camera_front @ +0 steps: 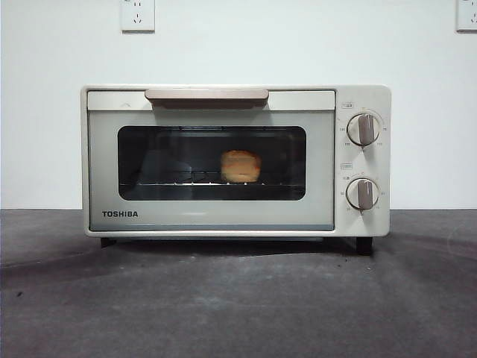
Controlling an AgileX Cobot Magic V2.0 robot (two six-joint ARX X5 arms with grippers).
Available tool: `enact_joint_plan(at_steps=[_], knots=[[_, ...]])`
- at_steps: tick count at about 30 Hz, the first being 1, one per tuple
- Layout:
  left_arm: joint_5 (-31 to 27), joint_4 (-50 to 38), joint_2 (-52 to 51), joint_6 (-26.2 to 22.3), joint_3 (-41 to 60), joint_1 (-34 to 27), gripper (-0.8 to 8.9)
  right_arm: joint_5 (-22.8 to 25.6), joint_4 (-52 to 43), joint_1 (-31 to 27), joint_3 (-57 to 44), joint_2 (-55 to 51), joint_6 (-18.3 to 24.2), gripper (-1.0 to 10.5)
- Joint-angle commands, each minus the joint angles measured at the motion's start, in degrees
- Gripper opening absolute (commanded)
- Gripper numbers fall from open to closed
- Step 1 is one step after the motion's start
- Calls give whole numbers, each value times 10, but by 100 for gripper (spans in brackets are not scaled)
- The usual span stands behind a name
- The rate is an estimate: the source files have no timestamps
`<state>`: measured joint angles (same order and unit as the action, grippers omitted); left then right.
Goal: The left arm flap open the oven, the right arm pick bread and place it into oven, the left arm flap close the oven
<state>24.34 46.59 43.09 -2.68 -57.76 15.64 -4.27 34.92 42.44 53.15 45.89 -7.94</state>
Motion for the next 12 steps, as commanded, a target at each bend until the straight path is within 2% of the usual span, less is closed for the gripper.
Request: enact_joint_plan(at_steps=[1,8,12], knots=[[1,-3,3,-9,-12,2,12,2,-6,5,5,4,-6,8],[1,-3,1,-10,-12,2,12,2,-6,5,5,4,-6,8],[-17,-34,-29,-57,-7,-16,12,2,-6,5,5,4,-6,8]])
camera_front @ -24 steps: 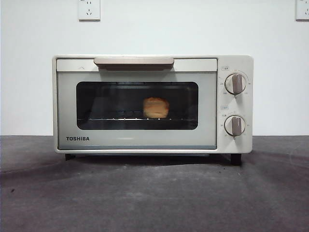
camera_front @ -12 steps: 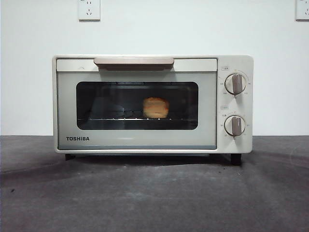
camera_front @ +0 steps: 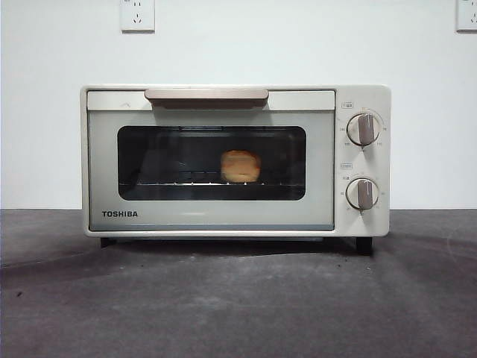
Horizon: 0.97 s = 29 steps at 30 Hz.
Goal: The left arm flap open the oven, the right arm pick bread and place it into oven, the left arm flap close the oven
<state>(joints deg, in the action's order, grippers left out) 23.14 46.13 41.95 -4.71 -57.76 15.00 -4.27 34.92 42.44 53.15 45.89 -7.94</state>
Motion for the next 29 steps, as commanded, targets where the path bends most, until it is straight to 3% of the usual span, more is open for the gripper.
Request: enact_joint_plan(at_steps=[1,5,9,12,18,29], knots=[[-5,-51,-28,-39,-3,-17,12,2,-6,5,5,4,-6,8],[-19,-204,-91,-58,52,-61,12,2,-6,5,5,4,-6,8],[-80,-355,-162,-64,146,-103,12,2,-6,5,5,4,-6,8],[-130,-415,-213,-64,216,-123,12,2,-6,5,5,4,-6,8],[-174,-433,-298,-64,340,-156,12,2,-6,5,5,4,-6,8],[-175,-429,-390,-64,513,-181,12,2,-6,5,5,4,-6,8]])
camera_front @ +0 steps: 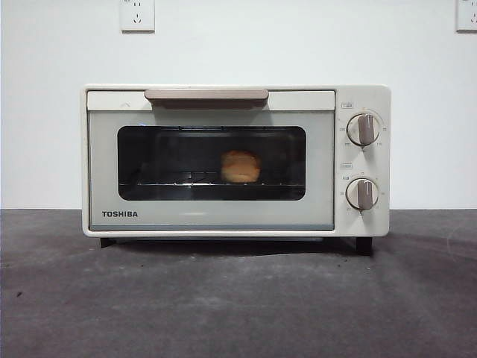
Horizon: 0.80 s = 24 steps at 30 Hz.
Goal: The left arm flap open the oven, the right arm pick bread and place it into oven, the left arm flap close the oven
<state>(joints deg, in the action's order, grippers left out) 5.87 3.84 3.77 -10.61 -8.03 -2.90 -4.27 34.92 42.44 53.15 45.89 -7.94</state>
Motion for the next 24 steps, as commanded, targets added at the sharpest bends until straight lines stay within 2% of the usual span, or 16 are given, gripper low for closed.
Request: enact_joint_plan(at_steps=[1,8,15,19,24], knots=[[-2,-5,-13,-5,25,-2,12,2,-6,5,5,4,-6,8],[-2,-1,-36,-3,73,-1,12,2,-6,5,5,4,-6,8],[-2,68,-36,-3,73,-1,12,2,-6,5,5,4,-6,8],[-2,66,-36,14,73,-1,12,2,-6,5,5,4,-6,8],[-2,66,-36,13,73,-1,12,2,-6,5,5,4,-6,8]])
